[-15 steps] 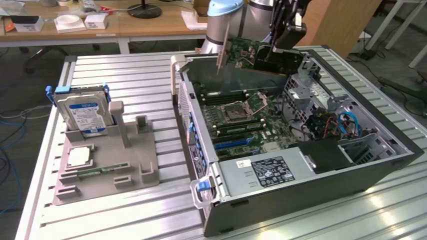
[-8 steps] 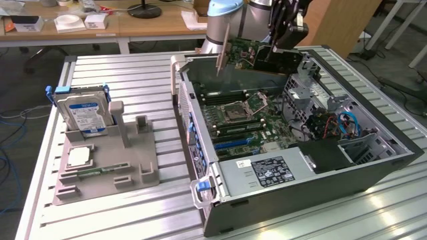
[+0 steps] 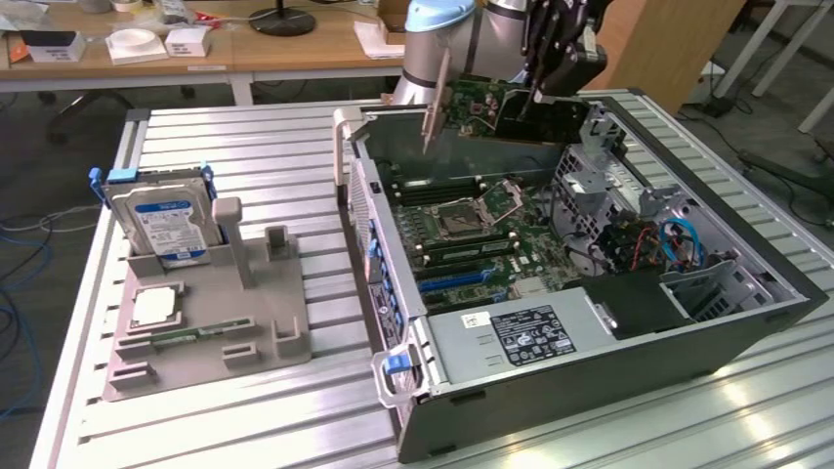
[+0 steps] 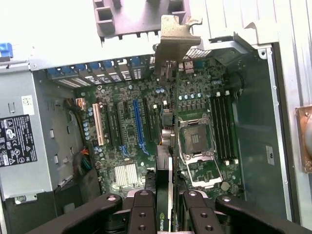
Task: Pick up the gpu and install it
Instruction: 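Insert the gpu into the slot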
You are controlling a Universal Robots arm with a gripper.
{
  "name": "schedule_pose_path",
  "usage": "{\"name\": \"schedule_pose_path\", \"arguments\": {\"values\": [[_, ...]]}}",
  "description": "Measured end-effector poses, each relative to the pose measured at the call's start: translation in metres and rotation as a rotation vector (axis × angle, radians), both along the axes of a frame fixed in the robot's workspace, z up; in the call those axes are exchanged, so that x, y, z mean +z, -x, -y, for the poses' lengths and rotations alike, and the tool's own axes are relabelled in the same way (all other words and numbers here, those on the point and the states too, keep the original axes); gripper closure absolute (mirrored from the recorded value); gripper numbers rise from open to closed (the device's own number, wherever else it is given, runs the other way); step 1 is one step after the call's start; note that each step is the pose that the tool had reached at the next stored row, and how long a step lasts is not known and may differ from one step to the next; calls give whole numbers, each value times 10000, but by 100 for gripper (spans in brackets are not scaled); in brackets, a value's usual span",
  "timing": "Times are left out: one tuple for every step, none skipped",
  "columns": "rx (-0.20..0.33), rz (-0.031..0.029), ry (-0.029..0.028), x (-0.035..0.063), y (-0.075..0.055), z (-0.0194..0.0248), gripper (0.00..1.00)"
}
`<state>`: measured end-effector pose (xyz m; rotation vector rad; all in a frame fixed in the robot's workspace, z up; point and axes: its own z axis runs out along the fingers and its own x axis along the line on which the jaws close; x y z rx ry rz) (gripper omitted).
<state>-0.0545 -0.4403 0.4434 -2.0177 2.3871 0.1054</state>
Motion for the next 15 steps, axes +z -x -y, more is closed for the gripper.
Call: {"name": "schedule_pose_path", "arguments": {"values": [[80,0,0,0,0,0,74],[160,0,-1,0,0,0,74],[247,-1,-1,0,0,0,74],[329,-1,-3,0,0,0,74],[412,0,-3,0,0,0,74],[492,0,-4,0,0,0,74],[576,0,-6,0,0,0,74],[660,0,-8,0,0,0,74],[745,0,-9,0,0,0,74],[822,-1,-9,0,0,0,74],[897,0,-11,0,0,0,74],[972,0,-12,0,0,0,74],[1057,-1,-13,0,0,0,74],[1162,-1,-14,0,0,0,74],[1273,0,-15,0,0,0,74]]}}
